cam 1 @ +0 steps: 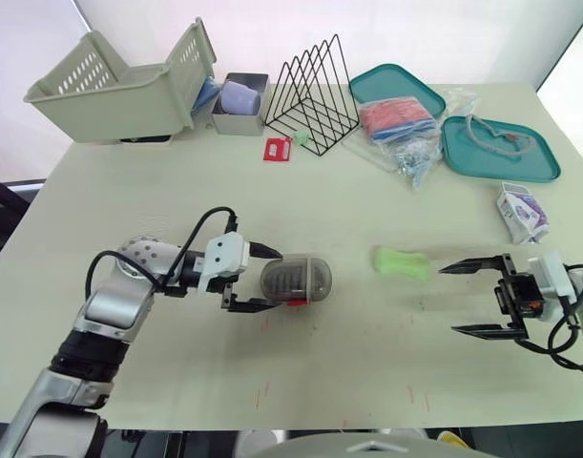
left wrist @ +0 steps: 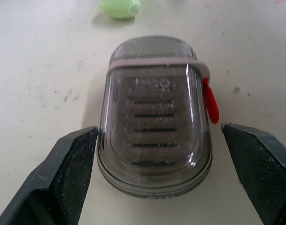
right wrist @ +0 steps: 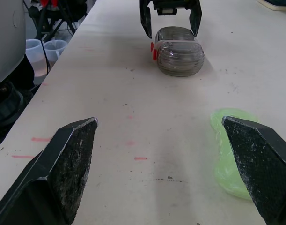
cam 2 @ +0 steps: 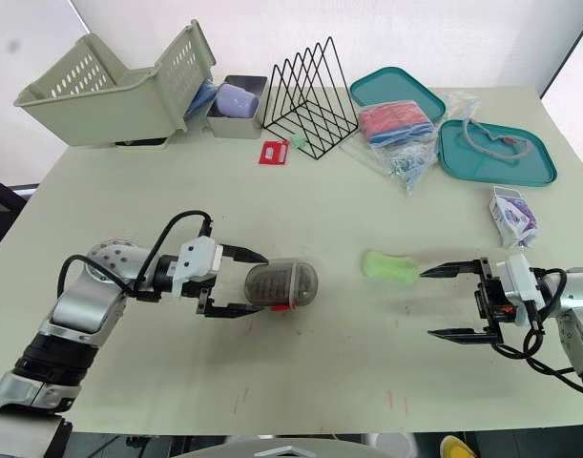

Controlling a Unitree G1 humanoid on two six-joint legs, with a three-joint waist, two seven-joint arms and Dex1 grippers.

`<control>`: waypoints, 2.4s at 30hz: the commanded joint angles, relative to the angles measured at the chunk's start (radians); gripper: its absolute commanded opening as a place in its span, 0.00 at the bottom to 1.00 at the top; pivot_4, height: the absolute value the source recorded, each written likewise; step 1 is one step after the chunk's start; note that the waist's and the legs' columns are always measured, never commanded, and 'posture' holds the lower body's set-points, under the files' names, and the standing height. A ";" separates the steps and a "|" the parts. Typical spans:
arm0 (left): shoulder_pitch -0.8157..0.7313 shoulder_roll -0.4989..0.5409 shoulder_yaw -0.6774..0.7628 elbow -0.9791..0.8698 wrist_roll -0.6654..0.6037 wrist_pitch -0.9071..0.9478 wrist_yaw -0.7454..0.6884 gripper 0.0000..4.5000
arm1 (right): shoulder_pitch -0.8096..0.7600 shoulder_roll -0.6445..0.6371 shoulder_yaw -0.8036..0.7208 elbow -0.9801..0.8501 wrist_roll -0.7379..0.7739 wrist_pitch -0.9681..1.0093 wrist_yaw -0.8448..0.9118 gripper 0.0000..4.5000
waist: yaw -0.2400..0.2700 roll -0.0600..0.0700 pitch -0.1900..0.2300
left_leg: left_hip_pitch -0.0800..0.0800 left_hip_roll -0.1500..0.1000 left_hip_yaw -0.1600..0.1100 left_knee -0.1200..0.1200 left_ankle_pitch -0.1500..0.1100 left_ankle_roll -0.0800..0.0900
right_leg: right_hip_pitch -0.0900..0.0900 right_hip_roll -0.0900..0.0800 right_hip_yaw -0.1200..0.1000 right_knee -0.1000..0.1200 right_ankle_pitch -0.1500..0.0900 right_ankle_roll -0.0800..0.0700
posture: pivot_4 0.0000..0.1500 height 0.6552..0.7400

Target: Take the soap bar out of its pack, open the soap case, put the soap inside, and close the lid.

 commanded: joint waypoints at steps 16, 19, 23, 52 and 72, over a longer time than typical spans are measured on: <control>-0.030 -0.041 -0.022 0.056 0.045 -0.042 0.006 1.00 | -0.006 0.007 -0.036 -0.009 -0.013 -0.001 0.005 0.99 | 0.004 0.000 0.000 | 0.000 0.000 0.000 0.000 0.000 0.000 | 0.000 0.000 0.000 0.000 0.000 0.000 | 1.00 1.00; -0.037 -0.045 -0.023 0.074 0.056 -0.061 0.011 1.00 | -0.012 0.007 -0.036 -0.003 -0.017 -0.001 0.005 0.99 | 0.008 0.000 0.000 | 0.000 0.000 0.000 0.000 0.000 0.000 | 0.000 0.000 0.000 0.000 0.000 0.000 | 1.00 1.00; -0.042 -0.054 -0.022 0.086 0.059 -0.077 0.011 1.00 | -0.015 0.010 -0.037 -0.002 -0.020 0.001 0.005 0.99 | 0.014 0.000 0.000 | 0.000 0.000 0.000 0.001 0.000 0.000 | 0.000 0.000 0.000 0.000 0.000 0.000 | 1.00 1.00; -0.055 -0.126 0.029 0.047 0.037 -0.160 0.079 0.84 | -0.114 -0.074 -0.056 -0.231 0.076 0.589 -0.177 1.00 | 0.014 0.001 0.000 | 0.000 0.000 0.000 0.001 0.000 0.000 | 0.000 0.000 0.000 0.001 0.000 0.000 | 1.00 1.00; -0.001 -0.242 -0.039 -0.157 0.130 -0.251 0.294 0.84 | -0.514 0.210 -0.185 -0.268 0.649 1.755 -1.038 1.00 | 0.019 0.000 0.000 | -0.002 0.000 -0.002 0.001 0.000 0.000 | 0.000 0.000 -0.002 0.000 0.000 0.000 | 1.00 1.00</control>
